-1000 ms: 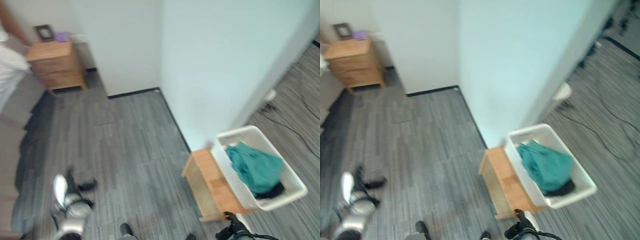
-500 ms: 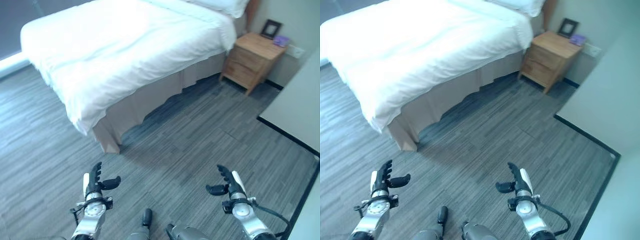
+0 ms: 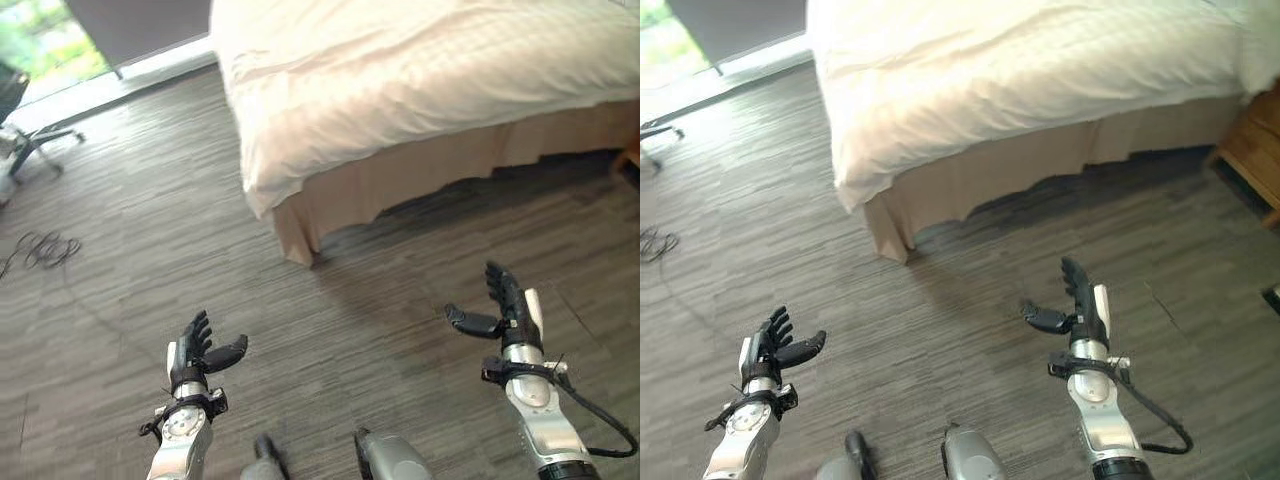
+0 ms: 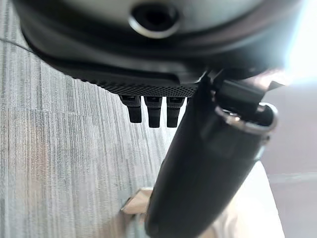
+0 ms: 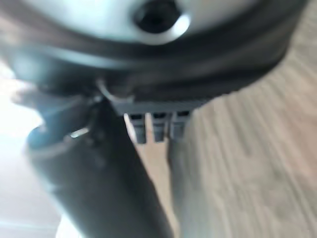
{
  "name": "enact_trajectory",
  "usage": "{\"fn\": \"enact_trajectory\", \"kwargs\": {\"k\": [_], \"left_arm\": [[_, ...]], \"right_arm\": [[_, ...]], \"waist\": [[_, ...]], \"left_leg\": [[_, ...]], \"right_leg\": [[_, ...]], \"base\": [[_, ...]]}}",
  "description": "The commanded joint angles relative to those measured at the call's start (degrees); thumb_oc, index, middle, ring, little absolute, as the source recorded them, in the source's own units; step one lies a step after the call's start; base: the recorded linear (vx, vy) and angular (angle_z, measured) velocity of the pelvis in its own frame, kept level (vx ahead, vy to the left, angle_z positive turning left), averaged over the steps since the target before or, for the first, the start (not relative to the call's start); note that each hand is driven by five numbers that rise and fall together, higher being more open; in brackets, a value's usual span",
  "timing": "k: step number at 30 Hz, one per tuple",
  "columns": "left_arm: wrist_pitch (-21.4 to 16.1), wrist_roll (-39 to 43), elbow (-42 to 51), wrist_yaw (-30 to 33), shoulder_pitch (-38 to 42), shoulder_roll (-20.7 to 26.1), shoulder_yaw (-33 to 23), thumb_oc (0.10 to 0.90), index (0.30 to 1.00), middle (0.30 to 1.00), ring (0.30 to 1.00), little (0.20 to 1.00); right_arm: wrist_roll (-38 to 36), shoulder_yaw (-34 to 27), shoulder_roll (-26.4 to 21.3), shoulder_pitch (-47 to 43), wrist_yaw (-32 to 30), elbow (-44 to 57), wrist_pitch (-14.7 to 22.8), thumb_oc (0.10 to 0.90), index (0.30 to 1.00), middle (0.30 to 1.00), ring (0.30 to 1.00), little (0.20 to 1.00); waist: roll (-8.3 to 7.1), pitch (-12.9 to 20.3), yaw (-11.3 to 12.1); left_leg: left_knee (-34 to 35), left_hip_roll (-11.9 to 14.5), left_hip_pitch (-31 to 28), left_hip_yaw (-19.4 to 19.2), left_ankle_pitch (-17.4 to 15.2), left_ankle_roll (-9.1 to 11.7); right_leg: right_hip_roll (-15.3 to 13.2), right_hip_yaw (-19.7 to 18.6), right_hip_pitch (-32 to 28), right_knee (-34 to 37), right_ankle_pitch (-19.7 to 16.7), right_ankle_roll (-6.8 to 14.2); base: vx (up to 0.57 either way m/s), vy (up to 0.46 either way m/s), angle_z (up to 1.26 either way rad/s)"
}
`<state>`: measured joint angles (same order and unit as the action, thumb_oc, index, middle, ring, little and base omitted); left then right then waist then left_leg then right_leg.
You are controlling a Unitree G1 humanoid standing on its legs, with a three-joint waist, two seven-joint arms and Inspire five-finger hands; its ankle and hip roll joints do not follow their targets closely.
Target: Pick up bed clothes into laundry basket.
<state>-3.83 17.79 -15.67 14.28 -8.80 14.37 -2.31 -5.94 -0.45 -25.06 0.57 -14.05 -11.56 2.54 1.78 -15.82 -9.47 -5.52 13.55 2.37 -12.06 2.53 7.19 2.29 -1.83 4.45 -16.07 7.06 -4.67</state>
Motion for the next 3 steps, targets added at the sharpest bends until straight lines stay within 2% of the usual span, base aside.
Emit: {"fn": "enact_trajectory", "kwargs": {"k": [1, 3], "left_arm": [[-4.37, -2.03, 4.32, -0.97, 0.53, 8.1, -2.21, 0.8, 0.9, 0.9, 0.9, 0.9], [-4.66, -3.84, 5.74, -2.04, -0.15, 8.61, -2.25, 0.8, 0.9, 0.9, 0.9, 0.9]], "right_arm": [[-0.69, -2.05, 2.36, -1.0, 0.15, 5.2, 6.33, 0.8, 0.9, 0.9, 0.9, 0.9], [-0.59, -2.44, 2.67, 0.15, 1.06, 6.14, 6.78, 0.8, 0.9, 0.9, 0.9, 0.9]], "waist": [[-3.37, 5.04, 1.48], [-2.79, 6.04, 1.01]], "left_leg": [[6.32, -3.36, -2.36, -1.33, -1.2, -0.97], [9.53, -3.7, -4.17, -1.04, -0.7, -1.06]], "right_leg": [[-7.35, 2.96, -5.57, 16.32, -3.87, 9.17], [-7.25, 3.52, -6.03, 16.9, -3.62, 9.53]], "base": [[-0.03, 0.1, 0.9], [0.06, 0.087, 0.69]]}}
